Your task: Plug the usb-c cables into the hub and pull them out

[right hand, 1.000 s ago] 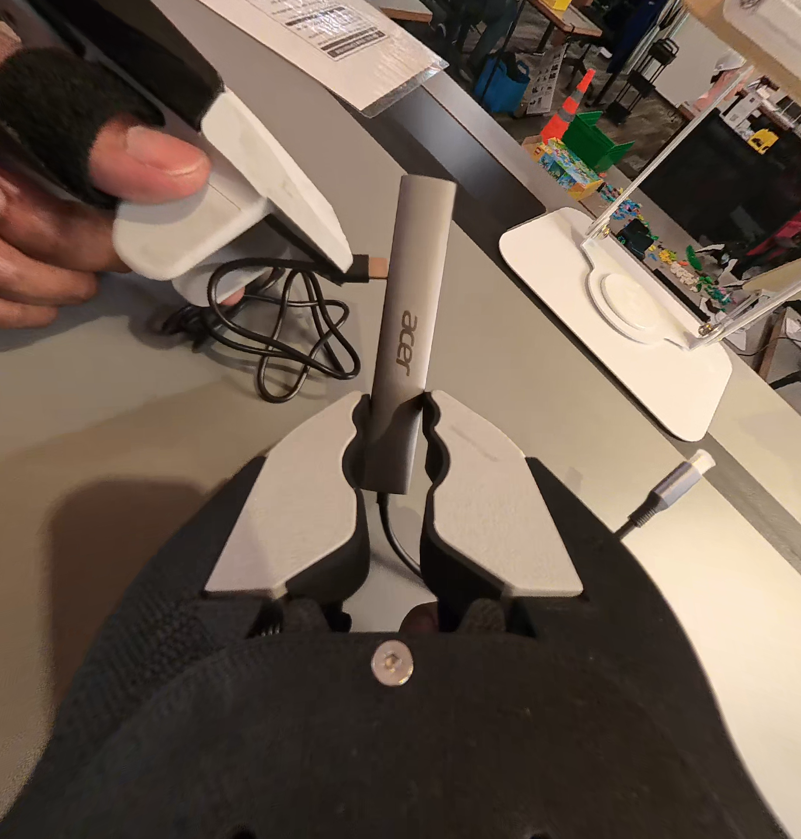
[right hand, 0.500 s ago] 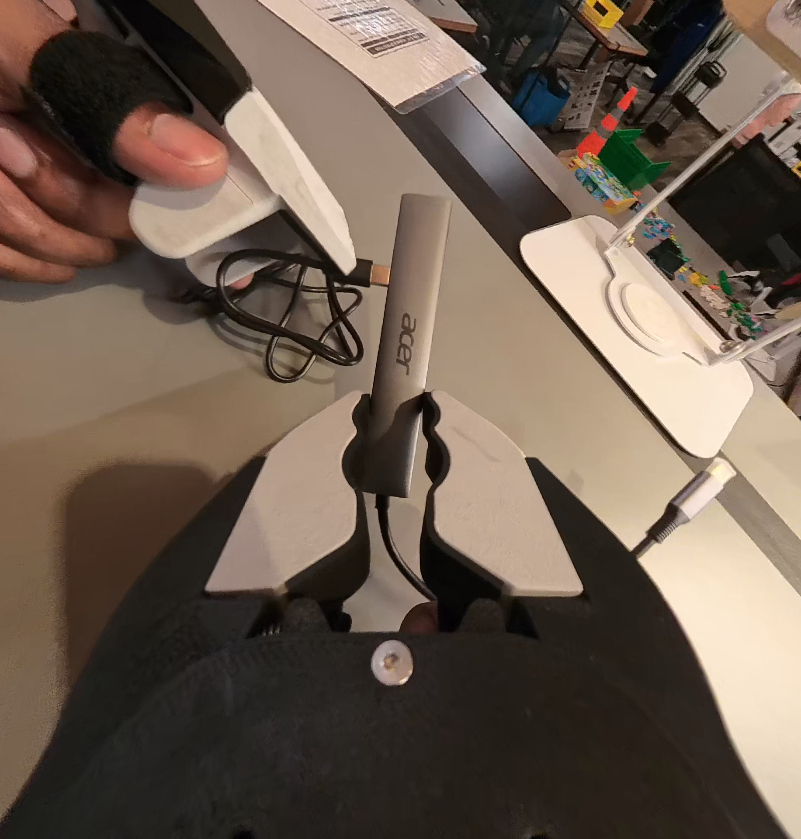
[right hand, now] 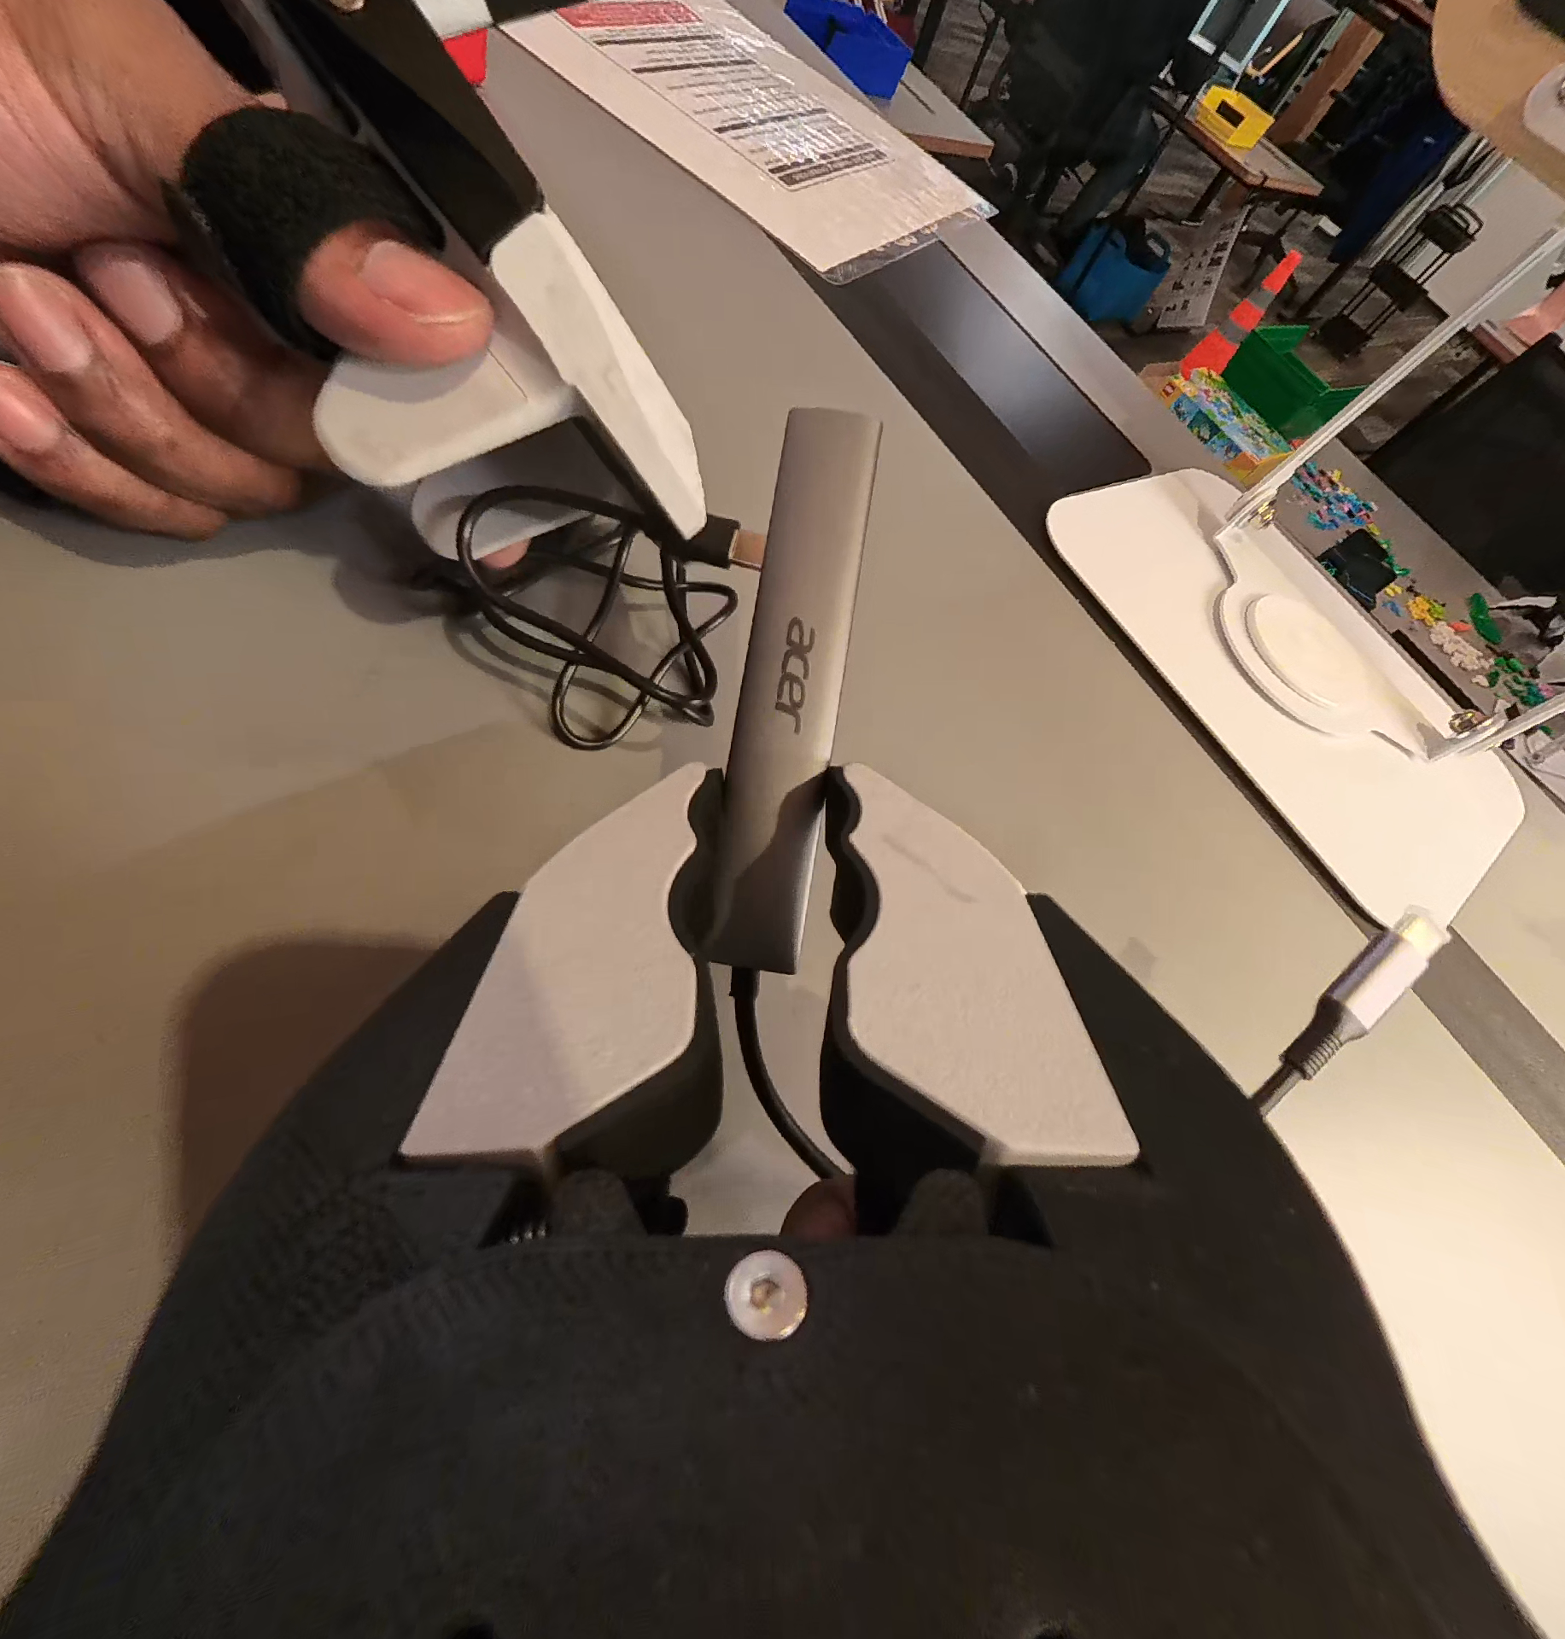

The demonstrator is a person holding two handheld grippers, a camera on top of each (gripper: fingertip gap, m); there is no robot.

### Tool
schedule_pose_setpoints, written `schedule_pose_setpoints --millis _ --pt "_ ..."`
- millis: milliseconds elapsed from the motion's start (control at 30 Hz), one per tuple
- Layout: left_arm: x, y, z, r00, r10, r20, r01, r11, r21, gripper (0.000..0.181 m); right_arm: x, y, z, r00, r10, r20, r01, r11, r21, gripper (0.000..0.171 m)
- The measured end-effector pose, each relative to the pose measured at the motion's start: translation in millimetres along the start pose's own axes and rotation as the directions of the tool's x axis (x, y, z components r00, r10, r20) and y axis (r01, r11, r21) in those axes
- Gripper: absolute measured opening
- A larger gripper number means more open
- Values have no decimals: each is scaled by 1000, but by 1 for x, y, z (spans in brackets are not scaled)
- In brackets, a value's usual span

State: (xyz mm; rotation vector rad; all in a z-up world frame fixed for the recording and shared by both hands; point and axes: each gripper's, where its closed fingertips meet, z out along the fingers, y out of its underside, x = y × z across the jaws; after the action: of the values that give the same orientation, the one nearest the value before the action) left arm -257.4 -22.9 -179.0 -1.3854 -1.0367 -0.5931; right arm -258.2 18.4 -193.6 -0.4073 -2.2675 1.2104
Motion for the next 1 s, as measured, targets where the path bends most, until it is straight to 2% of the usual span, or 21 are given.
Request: schedule_pose_setpoints --millis 200,500,833,933,1000 --pt "1 -1 -1 1000 -4 -8 5 1000 11 6 -2 -1 -2 999 -39 0 39 999 4 22" --pt "3 -5 -4 1000 3 -17 -2 999 40 6 -9 -7 -1 999 29 46 -30 999 30 23" --pt "6 0 -1 999 40 -19 -39 999 13 6 -16 1 -4 995 -30 94 32 999 -19 25" --pt "6 2 1 998 58 -4 -58 998 4 6 -17 3 -6 993 -45 106 49 998 -38 31" --pt "7 2 1 998 69 -5 -69 998 3 6 -13 -4 -9 995 -5 95 7 1000 -17 36"
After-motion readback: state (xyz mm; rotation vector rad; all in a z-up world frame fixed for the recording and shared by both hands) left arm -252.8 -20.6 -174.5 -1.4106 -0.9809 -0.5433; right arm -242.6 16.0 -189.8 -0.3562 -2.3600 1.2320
